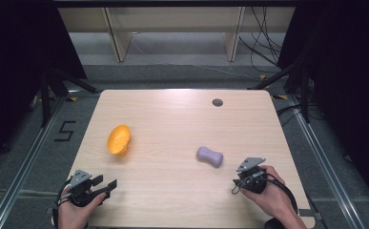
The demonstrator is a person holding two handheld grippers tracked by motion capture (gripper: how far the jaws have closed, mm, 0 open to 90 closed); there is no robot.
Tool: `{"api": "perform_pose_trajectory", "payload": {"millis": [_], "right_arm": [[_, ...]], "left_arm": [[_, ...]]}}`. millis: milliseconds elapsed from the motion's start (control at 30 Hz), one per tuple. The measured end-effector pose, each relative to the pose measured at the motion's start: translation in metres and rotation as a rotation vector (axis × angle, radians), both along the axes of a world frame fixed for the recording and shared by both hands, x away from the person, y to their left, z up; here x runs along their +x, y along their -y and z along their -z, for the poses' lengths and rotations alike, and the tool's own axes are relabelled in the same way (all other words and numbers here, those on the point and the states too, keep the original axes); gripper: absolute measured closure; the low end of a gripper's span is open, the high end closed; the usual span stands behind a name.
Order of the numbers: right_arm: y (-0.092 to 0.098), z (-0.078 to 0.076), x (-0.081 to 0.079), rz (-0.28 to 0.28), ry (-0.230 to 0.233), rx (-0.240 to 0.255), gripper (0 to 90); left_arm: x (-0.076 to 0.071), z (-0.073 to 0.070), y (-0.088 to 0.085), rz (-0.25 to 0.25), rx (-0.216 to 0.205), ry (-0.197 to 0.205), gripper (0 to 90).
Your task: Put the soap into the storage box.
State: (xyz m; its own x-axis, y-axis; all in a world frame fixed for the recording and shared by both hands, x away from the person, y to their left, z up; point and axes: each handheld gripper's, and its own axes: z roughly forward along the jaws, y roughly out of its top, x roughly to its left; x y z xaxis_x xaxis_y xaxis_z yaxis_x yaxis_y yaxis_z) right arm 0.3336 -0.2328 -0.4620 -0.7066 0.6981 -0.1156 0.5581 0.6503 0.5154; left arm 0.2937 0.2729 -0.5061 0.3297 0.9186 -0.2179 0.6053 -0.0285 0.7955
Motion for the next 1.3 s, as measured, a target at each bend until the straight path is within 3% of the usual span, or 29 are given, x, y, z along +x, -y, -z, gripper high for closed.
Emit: {"api": "perform_pose_trajectory", "payload": {"millis": [100, 133, 300, 333, 400, 667, 1000, 1300], "right_arm": [[-0.002, 0.000, 0.002, -0.026, -0.028, -0.003, 62.4], [-0.005, -0.002, 0.007, -0.061, -0.045, -0.028, 60.0], [-0.009, -0.009, 0.021, -0.111, -0.095, -0.065, 53.4], [-0.012, -0.013, 0.032, -0.147, -0.127, -0.086, 51.1], [-0.015, -0.016, 0.045, -0.160, -0.132, -0.100, 50.1], [-0.033, -0.026, 0.090, -0.174, -0.147, -0.133, 49.2], [-0.058, -0.023, 0.112, -0.217, -0.178, -0.155, 46.0], [-0.082, -0.013, 0.129, -0.246, -0.233, -0.210, 45.0]], "left_arm": [[-0.001, -0.001, 0.000, -0.004, -0.004, 0.005, 35.9], [-0.001, -0.001, 0.001, -0.001, -0.007, 0.004, 35.8], [-0.001, -0.001, 0.001, 0.003, -0.005, -0.001, 35.4], [0.000, -0.001, 0.001, 0.011, -0.012, 0.001, 35.4], [-0.001, -0.002, 0.001, 0.003, -0.005, -0.002, 35.3], [-0.002, -0.001, -0.001, 0.004, -0.010, 0.004, 35.3], [-0.004, -0.001, -0.002, 0.000, -0.008, 0.001, 35.2], [-0.004, 0.000, -0.002, -0.002, -0.009, 0.001, 35.0]]}}
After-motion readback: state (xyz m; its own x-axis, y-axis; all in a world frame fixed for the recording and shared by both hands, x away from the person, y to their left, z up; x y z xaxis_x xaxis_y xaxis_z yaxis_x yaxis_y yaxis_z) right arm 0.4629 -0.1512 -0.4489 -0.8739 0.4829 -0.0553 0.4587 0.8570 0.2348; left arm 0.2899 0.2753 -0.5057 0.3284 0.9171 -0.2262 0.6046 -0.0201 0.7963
